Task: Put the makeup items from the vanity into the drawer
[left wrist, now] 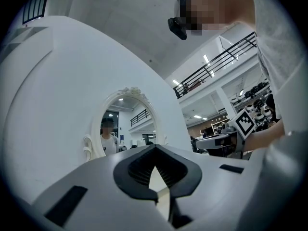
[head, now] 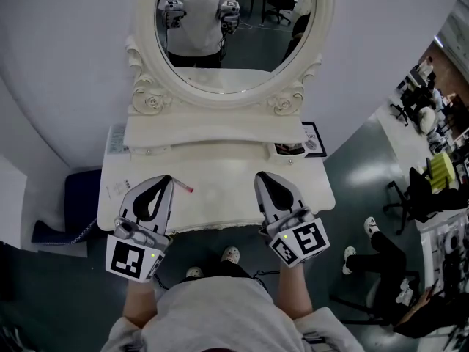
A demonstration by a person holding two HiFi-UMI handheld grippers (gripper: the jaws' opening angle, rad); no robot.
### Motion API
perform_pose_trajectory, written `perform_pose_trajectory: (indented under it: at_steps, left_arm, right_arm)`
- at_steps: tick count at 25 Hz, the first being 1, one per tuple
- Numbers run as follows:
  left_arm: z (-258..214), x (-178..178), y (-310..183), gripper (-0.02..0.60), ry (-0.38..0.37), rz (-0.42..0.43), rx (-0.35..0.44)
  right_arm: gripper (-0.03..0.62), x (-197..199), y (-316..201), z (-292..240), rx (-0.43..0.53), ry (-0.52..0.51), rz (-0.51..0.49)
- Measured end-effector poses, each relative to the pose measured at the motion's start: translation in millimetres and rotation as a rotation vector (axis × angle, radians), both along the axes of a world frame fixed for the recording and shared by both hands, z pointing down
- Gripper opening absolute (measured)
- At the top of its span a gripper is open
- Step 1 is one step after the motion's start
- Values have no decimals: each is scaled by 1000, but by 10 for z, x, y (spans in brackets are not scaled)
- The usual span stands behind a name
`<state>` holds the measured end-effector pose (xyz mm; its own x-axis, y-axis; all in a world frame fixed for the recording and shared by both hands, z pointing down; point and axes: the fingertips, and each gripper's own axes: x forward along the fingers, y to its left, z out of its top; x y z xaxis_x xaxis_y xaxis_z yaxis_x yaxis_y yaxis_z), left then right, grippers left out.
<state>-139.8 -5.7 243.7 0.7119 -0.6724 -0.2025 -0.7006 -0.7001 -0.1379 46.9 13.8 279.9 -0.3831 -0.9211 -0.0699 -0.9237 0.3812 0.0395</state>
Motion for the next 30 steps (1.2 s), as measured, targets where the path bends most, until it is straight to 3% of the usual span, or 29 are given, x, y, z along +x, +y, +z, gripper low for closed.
perform_pose_trajectory:
  at_steps: [30]
  left_arm:
    - [-33, -230, 162, 11, 19, 29, 12]
  right_arm:
    - [25, -302, 223, -113, 46, -32, 9]
